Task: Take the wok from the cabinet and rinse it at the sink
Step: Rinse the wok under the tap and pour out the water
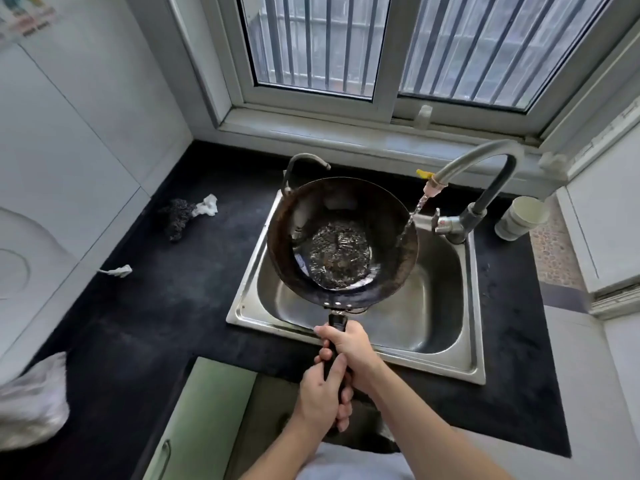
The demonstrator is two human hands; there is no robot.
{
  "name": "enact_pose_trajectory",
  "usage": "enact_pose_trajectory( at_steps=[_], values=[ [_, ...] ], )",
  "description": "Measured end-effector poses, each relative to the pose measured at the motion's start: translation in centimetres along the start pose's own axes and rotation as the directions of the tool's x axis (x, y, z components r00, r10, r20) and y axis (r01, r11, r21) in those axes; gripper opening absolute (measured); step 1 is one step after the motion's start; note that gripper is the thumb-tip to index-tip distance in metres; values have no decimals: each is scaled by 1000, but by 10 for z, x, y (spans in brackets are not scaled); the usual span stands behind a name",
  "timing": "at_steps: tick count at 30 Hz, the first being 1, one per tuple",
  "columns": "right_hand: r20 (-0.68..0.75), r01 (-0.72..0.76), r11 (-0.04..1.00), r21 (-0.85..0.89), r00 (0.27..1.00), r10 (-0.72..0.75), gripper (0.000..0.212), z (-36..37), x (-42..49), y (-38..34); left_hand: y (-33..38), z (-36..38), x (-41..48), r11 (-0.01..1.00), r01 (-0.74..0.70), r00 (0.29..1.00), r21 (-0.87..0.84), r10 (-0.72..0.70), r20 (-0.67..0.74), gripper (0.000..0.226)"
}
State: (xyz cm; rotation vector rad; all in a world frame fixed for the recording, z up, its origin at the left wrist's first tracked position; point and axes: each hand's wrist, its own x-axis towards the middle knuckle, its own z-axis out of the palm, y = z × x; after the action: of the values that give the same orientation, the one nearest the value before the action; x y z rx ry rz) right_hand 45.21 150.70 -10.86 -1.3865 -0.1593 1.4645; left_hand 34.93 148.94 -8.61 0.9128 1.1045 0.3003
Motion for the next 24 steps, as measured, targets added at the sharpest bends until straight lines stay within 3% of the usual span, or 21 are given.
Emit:
enact_pose_trajectory(
  at_steps=[12,24],
  values=[
    [-99,13,997,79,995,-5,25,-8,-8,21,-10,-12,-2,992,15,991,123,-30,128,33],
    [32,6,1000,6,999,-6,26,-4,16,-10,5,-1,19,997,-18,1000,76,19,-16,35]
  ],
)
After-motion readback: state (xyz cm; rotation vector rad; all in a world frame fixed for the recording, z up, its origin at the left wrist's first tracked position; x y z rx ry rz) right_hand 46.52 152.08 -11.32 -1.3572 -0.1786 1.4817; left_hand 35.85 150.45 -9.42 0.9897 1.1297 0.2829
